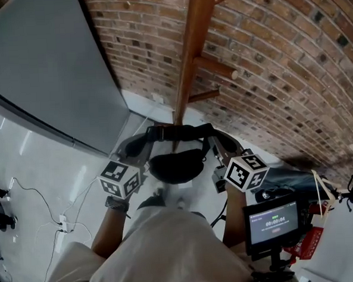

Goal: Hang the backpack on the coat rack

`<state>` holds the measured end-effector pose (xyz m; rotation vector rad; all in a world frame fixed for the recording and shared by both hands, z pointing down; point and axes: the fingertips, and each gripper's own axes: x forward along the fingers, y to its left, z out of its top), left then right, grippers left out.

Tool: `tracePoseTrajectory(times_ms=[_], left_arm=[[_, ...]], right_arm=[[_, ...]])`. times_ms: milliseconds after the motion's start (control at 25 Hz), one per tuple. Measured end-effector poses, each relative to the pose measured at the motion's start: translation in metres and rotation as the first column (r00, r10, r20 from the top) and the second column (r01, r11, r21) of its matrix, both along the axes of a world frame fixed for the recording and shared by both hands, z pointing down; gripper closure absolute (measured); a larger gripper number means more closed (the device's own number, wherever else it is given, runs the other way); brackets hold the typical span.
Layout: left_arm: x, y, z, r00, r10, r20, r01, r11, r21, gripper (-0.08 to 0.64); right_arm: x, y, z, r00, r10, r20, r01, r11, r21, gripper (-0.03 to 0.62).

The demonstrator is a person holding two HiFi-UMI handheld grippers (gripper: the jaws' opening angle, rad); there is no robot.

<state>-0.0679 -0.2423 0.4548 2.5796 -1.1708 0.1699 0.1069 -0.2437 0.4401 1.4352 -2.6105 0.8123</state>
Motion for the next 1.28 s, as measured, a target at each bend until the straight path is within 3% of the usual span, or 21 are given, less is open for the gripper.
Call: tracePoseTrajectory(times_ms=[600,1280], left_arm=[[0.013,0.001,0.037,0.997,0.072,0.020,-0.070,0.993,-0.095,0.554],[0.026,0.007,0.064,0.992,0.119,0.041,-0.112,0.983,-0.144,0.554]], right_arm=[[0.003,-0.006,0.043,0.999,0.041,-0.021,-0.043,0.994,-0.105,0.585],[-0.014,0.005,0.087,0.999,-0.039,-0.024,0.033,0.977,-0.210,0.584]])
